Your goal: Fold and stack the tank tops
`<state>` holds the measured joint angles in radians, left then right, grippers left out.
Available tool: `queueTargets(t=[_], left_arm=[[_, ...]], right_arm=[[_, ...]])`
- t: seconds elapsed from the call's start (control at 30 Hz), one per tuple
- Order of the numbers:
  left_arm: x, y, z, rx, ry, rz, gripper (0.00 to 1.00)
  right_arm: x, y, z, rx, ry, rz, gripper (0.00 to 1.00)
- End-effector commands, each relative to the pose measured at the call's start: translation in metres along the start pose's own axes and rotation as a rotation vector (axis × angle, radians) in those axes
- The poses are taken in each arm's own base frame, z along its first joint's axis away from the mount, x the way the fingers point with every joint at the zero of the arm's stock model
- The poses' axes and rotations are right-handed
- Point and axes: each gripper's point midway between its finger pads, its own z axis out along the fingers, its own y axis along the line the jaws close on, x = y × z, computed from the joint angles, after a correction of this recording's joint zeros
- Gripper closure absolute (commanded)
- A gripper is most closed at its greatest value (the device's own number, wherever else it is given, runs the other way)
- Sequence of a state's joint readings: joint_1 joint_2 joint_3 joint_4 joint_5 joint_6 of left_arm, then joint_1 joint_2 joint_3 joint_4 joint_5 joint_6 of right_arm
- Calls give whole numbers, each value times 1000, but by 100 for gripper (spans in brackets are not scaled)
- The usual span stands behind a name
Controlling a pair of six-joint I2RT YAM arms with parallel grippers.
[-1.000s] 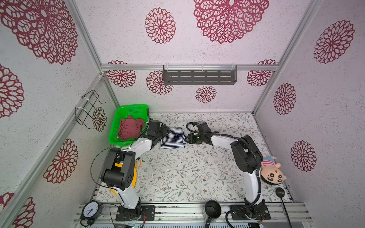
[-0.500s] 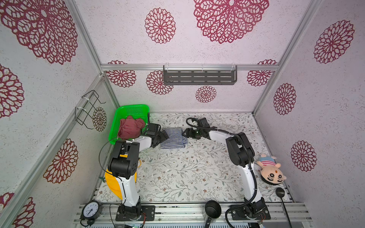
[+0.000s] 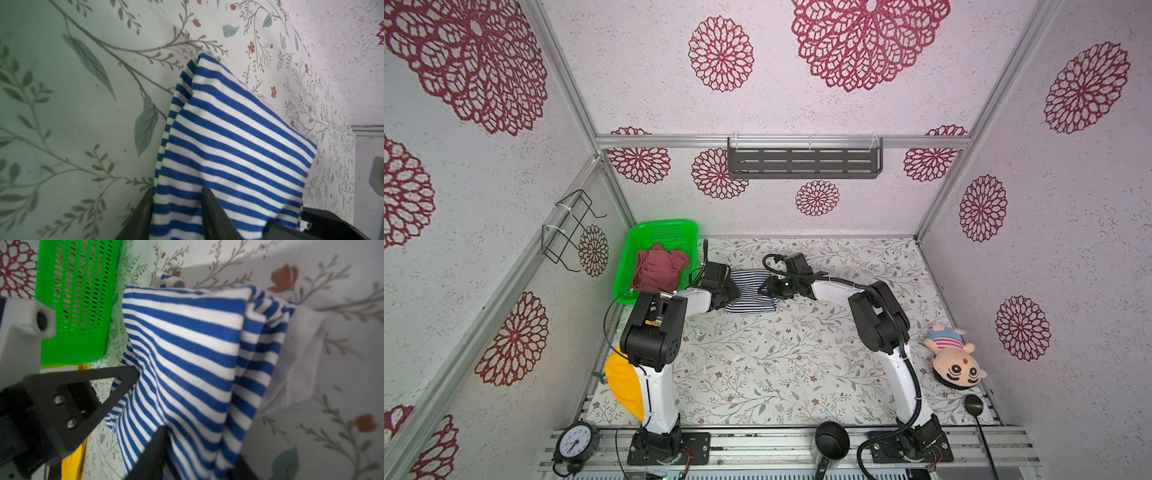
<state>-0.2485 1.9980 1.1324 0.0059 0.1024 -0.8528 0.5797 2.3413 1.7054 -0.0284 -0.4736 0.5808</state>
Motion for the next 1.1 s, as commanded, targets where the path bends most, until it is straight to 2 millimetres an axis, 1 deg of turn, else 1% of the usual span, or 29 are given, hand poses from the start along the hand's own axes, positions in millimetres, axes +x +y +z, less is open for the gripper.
queueTargets(t=[0.0,0.07,0.13,0.17,0.2,0.27,0.33,0.37,0.43,0.53,0.6,0.73,0.83,0.93,0.97,1.07], left_arm=[[40,3,11,-33,95,-22,65],[47,-17,8,-4,89,-15,65],[55,-38,4,27,84,-3,64],[59,-50,2,45,80,6,60],[61,-60,0,59,76,14,51],[61,-78,-6,86,64,32,23],[56,-88,-10,103,54,46,0],[44,-101,-26,136,24,53,2],[32,-111,-41,153,-15,74,3],[15,-119,-70,159,-75,109,3],[6,-124,-93,169,-115,128,3],[-3,-117,-127,176,-161,134,2],[-6,-107,-146,168,-182,137,3],[-7,-92,-160,141,-187,139,3],[-10,-86,-166,130,-190,140,3],[-21,-66,-186,76,-205,154,3]], right_arm=[[-10,6,-13,16,-18,-23,85],[-18,4,-27,36,-35,-36,90],[-25,-3,-47,55,-59,-34,92],[-28,-9,-58,67,-70,-29,93],[-31,-15,-69,81,-81,-29,93],[-32,-37,-95,137,-93,-28,95],[-33,-62,-120,204,-97,-37,96],[-33,-76,-134,231,-95,-41,97],[-33,-98,-156,262,-77,-64,97],[-37,-135,-193,317,-59,-90,97],[-43,-161,-219,351,-64,-82,96],[-55,-205,-266,425,-73,-85,95],[-64,-239,-297,502,-63,-103,94],[-68,-275,-324,603,-24,-111,93],[-69,-287,-334,645,-8,-104,93],[-73,-314,-356,704,25,-96,92]])
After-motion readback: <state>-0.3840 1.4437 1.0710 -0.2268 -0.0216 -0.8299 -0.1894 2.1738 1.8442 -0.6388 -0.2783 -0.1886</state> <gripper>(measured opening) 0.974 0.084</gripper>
